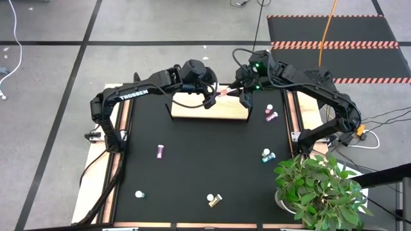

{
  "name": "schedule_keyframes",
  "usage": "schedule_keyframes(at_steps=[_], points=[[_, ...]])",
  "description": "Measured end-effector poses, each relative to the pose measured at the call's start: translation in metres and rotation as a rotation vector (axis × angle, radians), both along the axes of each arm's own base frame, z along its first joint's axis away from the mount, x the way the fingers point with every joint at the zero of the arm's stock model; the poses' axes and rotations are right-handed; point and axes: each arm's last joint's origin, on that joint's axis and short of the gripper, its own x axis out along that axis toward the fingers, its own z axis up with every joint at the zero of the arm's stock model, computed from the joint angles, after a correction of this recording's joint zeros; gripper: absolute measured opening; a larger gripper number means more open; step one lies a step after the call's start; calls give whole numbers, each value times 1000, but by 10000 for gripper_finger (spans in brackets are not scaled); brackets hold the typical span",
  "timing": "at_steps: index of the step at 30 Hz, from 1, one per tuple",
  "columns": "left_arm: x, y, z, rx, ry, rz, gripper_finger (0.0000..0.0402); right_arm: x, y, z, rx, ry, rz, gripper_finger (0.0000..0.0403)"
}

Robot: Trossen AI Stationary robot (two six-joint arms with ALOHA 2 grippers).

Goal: Pick and place medicine bottles onto shelf by color
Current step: Put the left orange pill bottle on the shelf

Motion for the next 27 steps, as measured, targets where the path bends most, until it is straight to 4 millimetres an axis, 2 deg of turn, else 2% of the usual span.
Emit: schedule_keyframes(at_steps=[11, 15, 22, 27], points=[[12, -3, -9, -14, -13, -4, 305, 1, 0, 2, -7, -18, -2, 121], [8, -5, -9, -21, 19, -6, 305, -2, -5, 0, -22, 1, -31, 121], [-25, -9, 22, 65, 35, -11, 315, -6, -34, -14, -163, 111, -157, 121], [-44, -14, 49, 168, -28, 81, 312, 4, -71, -48, -154, 201, -192, 121]])
